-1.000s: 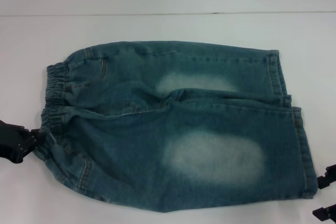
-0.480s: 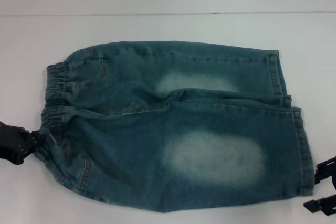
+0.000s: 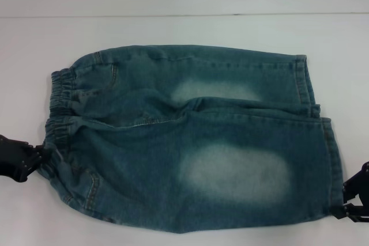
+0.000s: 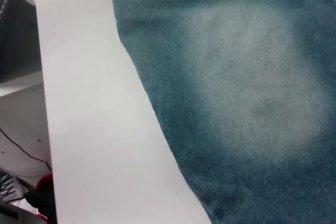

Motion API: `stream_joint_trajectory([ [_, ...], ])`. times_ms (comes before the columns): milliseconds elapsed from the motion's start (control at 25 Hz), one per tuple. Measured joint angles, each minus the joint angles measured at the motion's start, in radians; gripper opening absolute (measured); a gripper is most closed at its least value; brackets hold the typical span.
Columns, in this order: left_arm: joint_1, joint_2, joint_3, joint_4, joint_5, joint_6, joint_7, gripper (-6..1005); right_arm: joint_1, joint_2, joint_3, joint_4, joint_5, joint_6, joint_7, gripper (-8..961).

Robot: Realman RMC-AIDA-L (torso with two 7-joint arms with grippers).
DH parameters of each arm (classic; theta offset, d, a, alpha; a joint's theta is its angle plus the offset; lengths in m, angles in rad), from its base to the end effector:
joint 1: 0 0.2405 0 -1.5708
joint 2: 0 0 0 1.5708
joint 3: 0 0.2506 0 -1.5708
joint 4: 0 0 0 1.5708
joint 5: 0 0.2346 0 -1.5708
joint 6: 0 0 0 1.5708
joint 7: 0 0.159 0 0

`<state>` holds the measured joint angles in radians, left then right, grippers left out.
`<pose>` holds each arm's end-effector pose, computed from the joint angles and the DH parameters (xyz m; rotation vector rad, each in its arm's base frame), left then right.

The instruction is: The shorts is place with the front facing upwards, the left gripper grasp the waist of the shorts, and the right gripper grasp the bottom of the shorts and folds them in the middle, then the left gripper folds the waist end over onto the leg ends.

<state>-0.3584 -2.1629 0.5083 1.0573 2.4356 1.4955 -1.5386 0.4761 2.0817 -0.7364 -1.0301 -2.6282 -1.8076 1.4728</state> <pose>-0.3573 0.3106 0.0456 -2.4899 -0.8676 -0.0996 0.3160 0.3017 0.0319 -3.0446 0.5983 -0.2436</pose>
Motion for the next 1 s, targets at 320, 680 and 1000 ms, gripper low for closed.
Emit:
stream_joint_trajectory([
  [320, 0.001, 0.000, 0.011, 0.001, 0.002, 0.007, -0.009, 50, -0.005, 0.000, -0.007, 0.017, -0.005, -0.001, -0.015, 141],
  [680, 0.003, 0.007, 0.012, 0.043, 0.050, 0.131, -0.047, 50, -0.020, -0.028, 0.097, -0.001, 0.010, -0.128, -0.099, 41],
  [1000, 0.036, 0.001, -0.007, 0.103, 0.141, 0.220, -0.089, 50, -0.071, -0.021, 0.099, -0.031, 0.005, -0.164, -0.161, 41],
])
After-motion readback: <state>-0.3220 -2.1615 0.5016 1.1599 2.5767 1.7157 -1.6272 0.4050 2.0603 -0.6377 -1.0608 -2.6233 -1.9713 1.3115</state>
